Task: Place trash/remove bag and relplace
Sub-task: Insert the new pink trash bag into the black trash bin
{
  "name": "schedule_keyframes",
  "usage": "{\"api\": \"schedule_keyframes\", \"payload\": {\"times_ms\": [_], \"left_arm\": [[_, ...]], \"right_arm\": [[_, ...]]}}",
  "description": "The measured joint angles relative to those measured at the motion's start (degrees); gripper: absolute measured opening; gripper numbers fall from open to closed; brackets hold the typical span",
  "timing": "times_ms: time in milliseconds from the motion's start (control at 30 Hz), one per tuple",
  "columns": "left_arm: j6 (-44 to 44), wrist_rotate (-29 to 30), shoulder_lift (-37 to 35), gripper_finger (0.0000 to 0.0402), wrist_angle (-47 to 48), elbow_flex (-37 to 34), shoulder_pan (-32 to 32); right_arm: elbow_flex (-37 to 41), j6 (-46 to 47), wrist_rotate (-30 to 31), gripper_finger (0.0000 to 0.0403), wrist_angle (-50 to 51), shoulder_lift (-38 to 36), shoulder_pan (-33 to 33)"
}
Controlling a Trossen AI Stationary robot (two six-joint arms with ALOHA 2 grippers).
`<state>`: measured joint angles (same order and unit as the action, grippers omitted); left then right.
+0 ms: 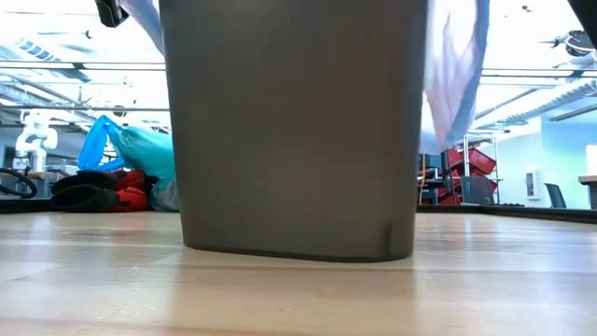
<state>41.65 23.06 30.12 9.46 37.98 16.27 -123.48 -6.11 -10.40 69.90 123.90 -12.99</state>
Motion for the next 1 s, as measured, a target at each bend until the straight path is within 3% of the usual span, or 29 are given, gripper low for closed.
{"api": "schedule_keyframes", "payload": {"times_ms": [400,800,900,1000], "left_arm": [[-0.5,-1.8,-1.5,0.0,1.0,0.0,0.0],[-0.1,-2.3,-2.9,0.0,4.2,0.0,0.0],[1.6,-6.0,-2.9,0.0,7.3,0.0,0.0],[8.7,-11.4,-2.3,0.0,14.4,0.0,0.3]], "right_arm": [[0.0,2.7,6.0,0.0,-0.7,2.7,1.2],[0.6,3.4,7.2,0.0,-2.6,2.6,3.3],[0.5,2.8,7.9,0.0,-3.1,3.4,3.5],[0.6,2.5,8.0,0.0,-2.4,4.1,3.7]]}}
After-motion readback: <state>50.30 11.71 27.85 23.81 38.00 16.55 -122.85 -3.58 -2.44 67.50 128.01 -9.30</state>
